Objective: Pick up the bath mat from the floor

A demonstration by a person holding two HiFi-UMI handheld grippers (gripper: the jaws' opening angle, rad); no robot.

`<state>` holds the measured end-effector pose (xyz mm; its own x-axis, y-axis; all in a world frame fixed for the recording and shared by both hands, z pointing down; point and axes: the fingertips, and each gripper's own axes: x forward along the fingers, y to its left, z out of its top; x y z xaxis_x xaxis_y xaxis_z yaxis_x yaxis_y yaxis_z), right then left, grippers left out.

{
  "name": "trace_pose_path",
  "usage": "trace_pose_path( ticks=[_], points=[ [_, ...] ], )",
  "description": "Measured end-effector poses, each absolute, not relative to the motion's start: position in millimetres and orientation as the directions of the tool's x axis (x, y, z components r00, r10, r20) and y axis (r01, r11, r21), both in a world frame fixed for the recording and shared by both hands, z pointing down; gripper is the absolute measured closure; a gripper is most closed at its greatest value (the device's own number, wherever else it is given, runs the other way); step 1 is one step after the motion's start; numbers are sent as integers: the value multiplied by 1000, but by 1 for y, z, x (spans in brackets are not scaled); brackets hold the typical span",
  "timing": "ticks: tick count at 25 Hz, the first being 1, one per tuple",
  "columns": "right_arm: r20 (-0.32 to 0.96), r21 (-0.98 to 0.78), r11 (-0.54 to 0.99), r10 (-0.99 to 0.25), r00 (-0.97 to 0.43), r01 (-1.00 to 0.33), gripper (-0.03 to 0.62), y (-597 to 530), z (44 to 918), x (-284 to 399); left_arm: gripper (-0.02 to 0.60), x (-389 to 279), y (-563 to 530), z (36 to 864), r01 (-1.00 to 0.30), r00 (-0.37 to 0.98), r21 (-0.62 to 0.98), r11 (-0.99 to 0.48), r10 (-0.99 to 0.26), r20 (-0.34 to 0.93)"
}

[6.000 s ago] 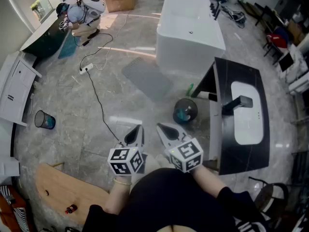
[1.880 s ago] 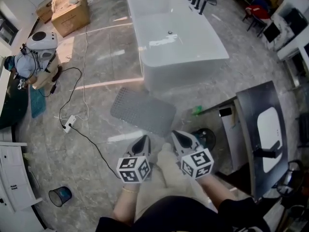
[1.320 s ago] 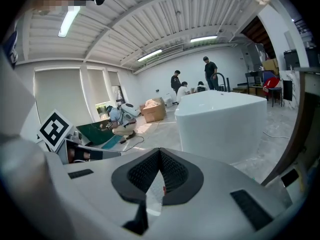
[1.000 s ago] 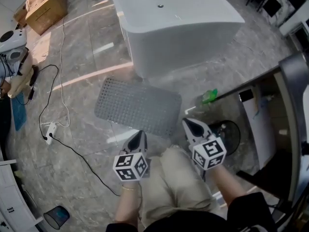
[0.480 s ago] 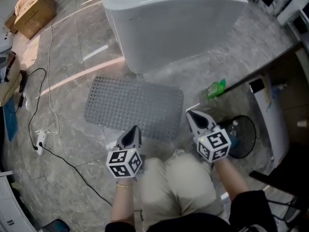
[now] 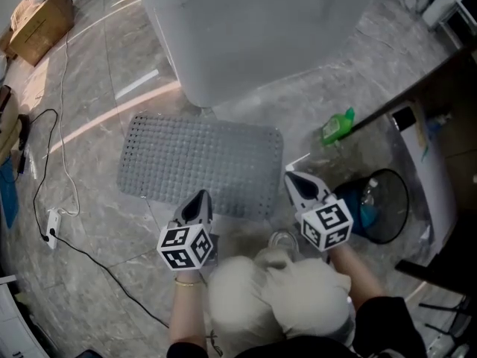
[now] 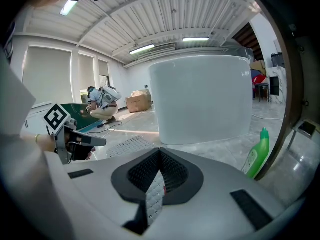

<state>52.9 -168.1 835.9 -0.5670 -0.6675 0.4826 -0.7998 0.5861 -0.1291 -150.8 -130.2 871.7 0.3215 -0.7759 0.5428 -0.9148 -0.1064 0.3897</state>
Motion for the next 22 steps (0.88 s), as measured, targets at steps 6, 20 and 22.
trace_pose_path(
  ticks=[6,20,22],
  points=[
    [495,-143,573,-665,-559,-807,583,-164,873,53,581,-153,-132,909,-915,320,391,-102,-772,548],
    [557,-170,601,-595,-580,-781,583,-134,957,53,581,-134,-121,975,-918,327,380,-111,-753,571],
    [562,-173,610,-584,-586,-773,583,-128,964,53,581,-130,-118,984,-922,328,369,-118,-745,581]
  ],
)
